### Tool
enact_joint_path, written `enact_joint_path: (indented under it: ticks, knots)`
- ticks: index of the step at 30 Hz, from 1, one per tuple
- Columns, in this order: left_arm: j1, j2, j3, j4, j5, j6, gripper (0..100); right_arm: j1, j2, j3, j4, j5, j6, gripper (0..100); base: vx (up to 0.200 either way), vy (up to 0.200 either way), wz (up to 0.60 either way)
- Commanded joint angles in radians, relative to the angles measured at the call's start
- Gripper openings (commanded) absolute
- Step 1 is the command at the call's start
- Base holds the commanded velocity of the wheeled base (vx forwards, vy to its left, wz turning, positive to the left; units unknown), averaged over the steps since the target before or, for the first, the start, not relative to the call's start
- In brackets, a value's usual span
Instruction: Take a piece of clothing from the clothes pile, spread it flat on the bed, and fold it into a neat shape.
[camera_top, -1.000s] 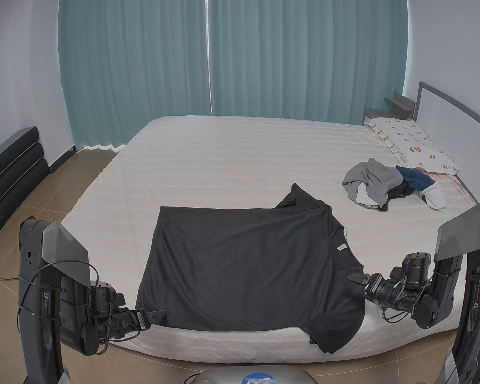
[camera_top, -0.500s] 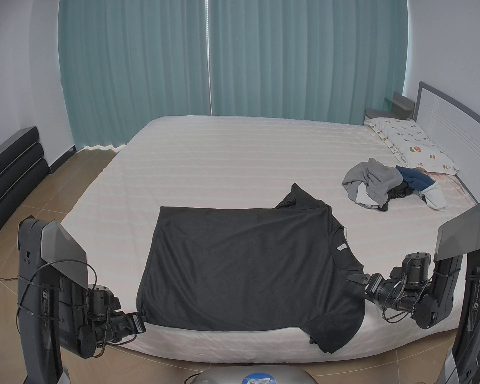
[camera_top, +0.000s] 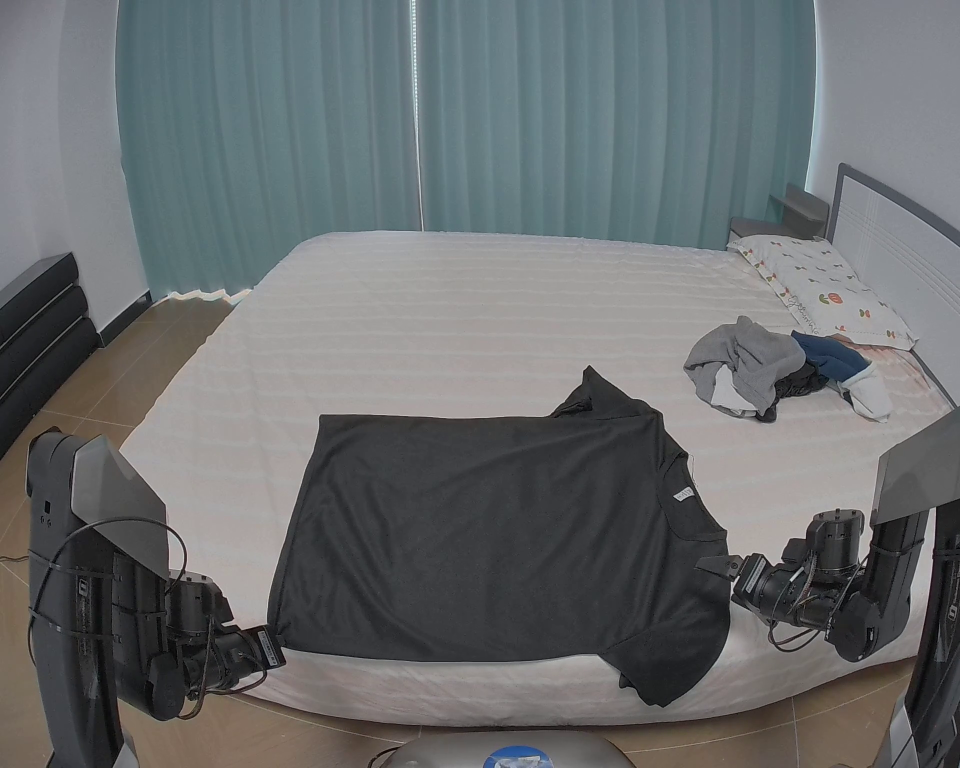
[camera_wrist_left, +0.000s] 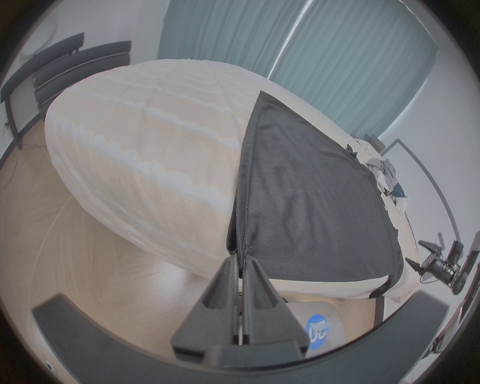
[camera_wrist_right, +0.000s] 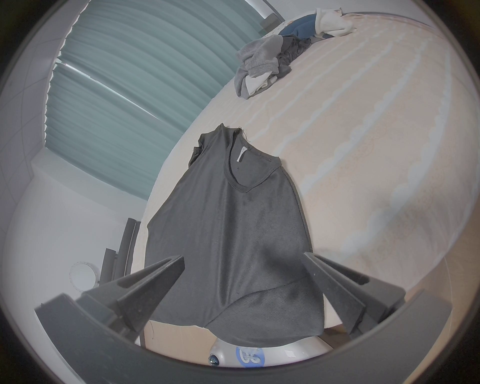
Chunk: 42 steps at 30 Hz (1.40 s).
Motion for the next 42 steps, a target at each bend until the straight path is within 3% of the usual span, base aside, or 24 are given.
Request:
enact_joint_path:
  ticks: [1,8,24,25,42]
  knots:
    - [-0.001,-0.015,0.008,-0.018,0.001,-0.02,0,-0.009,-0.009,0.015,0.001,-0.001,-0.013,100,0.0,0.0,0.0]
    - [-0.008,-0.022,0.003,-0.018,-0.004,-0.095,0,-0.029,-0.001,0.018,0.011,-0.003,-0.056,100,0.0,0.0,0.0]
    - [-0.008,-0.032,-0.024,-0.018,-0.013,-0.169,0,-0.032,0.099,-0.075,0.016,-0.003,-0.082,100,0.0,0.0,0.0]
    - [-0.008,-0.035,-0.029,-0.018,-0.013,-0.175,0,-0.033,0.103,-0.085,0.016,-0.003,-0.082,0,0.0,0.0,0.0]
    - [-0.005,-0.101,-0.09,-0.018,0.002,-0.305,0,-0.035,0.071,-0.18,0.005,-0.067,-0.084,0,0.0,0.0,0.0]
